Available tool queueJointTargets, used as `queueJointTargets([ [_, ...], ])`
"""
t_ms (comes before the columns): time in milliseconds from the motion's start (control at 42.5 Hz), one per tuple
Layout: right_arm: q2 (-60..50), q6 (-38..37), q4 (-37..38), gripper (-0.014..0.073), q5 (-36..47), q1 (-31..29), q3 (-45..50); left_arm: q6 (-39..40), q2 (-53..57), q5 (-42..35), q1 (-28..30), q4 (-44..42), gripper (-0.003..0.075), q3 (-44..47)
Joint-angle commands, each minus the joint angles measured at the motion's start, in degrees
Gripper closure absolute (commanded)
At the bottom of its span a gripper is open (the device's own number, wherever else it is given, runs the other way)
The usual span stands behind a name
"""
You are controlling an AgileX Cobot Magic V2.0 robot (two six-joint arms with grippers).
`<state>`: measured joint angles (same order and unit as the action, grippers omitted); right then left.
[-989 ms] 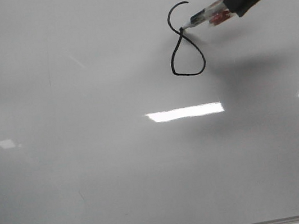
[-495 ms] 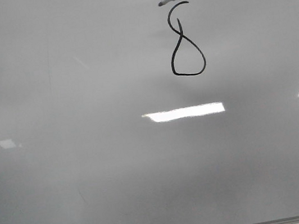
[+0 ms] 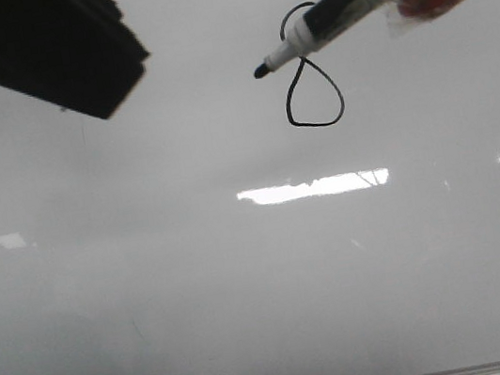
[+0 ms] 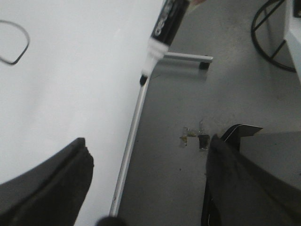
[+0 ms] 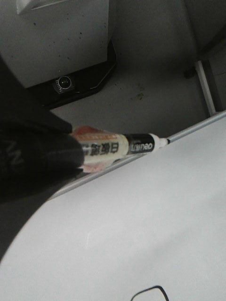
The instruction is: Write number 8 on whiteboard
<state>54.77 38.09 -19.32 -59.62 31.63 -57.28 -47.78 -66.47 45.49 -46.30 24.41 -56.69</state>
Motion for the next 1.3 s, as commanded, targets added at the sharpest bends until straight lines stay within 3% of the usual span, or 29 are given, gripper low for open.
queueJointTargets([
  [0,-0.69,0.77,-1.64,0.0661,1.22,0.06,-1.47,-2.66,-0.50,-4.46,-2.64,5.62,0.0216,-2.52],
  [565,-0.69,0.98,-2.94,0.0661,1.33,0.06,-1.47,-7.10,-11.92,-8.65,-7.74,10.03,0.0241,-9.68],
  [942,-0.69,0.98,-2.94,0.0652,1.39,0.06,-1.47,-8.42,-12.43,-9.15,-7.74,10.48,0.0606,-9.68],
  [1013,-0.69,0.69,-2.98,0.0589,1.29,0.06,-1.47,-8.42,-12.43,-9.24,-7.74,10.48,0.0652,-9.68],
  [1084,-0.69,0.69,-2.98,0.0468,1.29,0.06,-1.47,-8.42,-12.43,-9.24,-7.74,10.48,0.0687,-9.68],
  [1178,-0.69,-0.60,-1.38,0.0193,1.01,-0.14,-1.68,-7.04,-12.07,-9.14,-7.74,8.43,0.0698,-9.68],
  [1225,-1.18,-3.83,1.95,0.0076,0.05,-0.66,-1.95,-2.68,-11.07,-9.14,-7.74,2.71,0.0698,-9.68],
  [1272,-2.74,-9.24,6.49,0.0034,-0.92,-1.87,-1.91,6.15,-9.34,-9.14,-7.64,-5.64,0.0698,-9.68],
])
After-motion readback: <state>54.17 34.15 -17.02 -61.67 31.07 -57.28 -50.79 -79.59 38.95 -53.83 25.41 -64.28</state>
